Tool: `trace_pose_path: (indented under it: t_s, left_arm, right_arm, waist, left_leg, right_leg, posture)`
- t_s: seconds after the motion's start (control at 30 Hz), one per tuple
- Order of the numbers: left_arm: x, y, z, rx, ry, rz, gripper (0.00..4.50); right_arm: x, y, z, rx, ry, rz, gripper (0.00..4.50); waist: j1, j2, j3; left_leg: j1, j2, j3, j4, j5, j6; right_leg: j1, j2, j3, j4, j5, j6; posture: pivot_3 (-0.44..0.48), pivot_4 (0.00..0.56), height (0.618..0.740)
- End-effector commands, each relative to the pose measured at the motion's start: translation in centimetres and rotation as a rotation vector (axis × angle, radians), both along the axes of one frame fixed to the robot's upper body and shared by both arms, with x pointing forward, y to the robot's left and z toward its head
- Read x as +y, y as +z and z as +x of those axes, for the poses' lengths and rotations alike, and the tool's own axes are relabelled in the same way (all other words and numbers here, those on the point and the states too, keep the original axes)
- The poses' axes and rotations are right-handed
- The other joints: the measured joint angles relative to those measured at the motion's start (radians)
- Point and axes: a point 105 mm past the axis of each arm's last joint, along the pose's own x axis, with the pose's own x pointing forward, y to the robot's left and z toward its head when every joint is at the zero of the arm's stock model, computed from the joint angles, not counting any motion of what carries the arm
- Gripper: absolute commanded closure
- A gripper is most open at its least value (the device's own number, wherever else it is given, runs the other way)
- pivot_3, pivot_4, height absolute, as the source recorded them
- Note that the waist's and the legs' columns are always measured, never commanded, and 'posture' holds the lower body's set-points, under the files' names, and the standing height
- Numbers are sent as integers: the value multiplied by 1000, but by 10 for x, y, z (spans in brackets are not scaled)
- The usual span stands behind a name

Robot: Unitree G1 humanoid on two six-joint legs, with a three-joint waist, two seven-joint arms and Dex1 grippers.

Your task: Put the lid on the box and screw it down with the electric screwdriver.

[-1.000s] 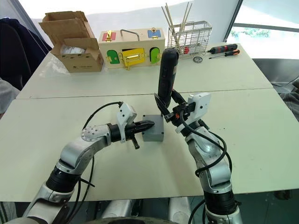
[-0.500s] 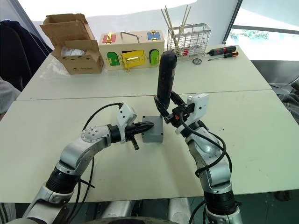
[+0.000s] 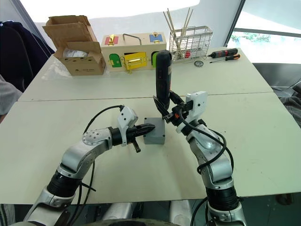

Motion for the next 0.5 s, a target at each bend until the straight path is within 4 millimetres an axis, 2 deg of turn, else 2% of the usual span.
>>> trace_pose_path:
  t_s: [0.03, 0.27, 0.5]
  left_arm:
    - [-2, 0, -3, -8, -8, 6, 4500]
    - [-2, 0, -4, -6, -7, 10, 4500]
    - [-1, 0, -3, -7, -6, 10, 4500]
  right_arm:
    - [2, -66, 2, 284, 19, -41, 2565]
    - [-4, -70, 5, 305, -13, 10, 2565]
    - [-3, -72, 5, 305, -8, 1, 2565]
  waist:
    - [0, 0, 0]
    - [0, 0, -1]
    - [0, 0, -1]
  left_leg:
    - [0, 0, 0, 0, 0, 0]
    - [1, 0, 0, 0, 0, 0]
    - [2, 0, -1, 0, -1, 1]
  right_leg:
    - [0, 0, 0, 0, 0, 0]
    - [2, 0, 0, -1, 0, 0]
    - [3, 0, -1, -1, -1, 1]
  posture:
    - [0, 150, 740]
    - [0, 150, 740]
    - [0, 150, 740]
